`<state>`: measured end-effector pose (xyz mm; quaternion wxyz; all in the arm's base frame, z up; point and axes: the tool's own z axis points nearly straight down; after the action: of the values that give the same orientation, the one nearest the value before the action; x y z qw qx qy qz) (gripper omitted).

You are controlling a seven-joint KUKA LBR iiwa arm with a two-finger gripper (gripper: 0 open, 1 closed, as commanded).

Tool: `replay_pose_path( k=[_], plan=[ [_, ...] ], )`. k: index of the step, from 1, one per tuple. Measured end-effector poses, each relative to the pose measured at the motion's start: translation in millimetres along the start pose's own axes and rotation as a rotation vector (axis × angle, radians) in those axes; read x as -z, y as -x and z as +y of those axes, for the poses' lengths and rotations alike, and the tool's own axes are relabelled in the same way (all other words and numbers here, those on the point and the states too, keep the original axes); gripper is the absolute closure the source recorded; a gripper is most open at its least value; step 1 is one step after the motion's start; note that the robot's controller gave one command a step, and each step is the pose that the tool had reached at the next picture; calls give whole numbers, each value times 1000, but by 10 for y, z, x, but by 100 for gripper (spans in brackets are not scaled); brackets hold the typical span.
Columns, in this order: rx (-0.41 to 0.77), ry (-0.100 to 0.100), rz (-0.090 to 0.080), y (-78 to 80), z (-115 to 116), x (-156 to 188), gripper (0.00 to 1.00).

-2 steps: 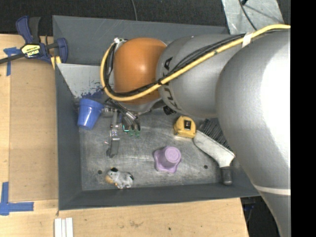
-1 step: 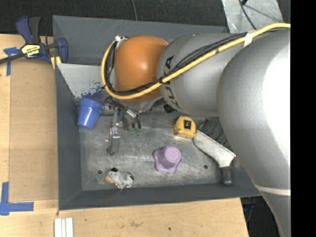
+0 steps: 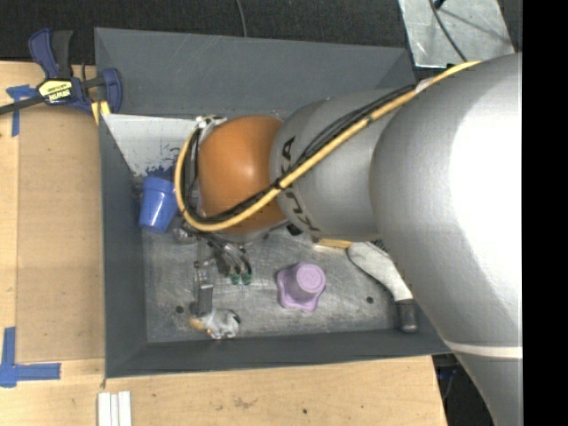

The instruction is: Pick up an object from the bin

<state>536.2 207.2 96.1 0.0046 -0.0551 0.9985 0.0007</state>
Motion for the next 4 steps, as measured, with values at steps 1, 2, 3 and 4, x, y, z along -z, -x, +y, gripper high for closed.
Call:
replay_pose_path(
  k=[1, 2, 3, 4],
  plan=[
    [10, 12, 2, -142, -32, -170, 0],
    [169, 10, -10, -467, 20, -190, 0],
    [146, 2, 0, -508, 63, 71, 0],
    [141, 6, -1, -556, -582, -210, 100]
  ],
)
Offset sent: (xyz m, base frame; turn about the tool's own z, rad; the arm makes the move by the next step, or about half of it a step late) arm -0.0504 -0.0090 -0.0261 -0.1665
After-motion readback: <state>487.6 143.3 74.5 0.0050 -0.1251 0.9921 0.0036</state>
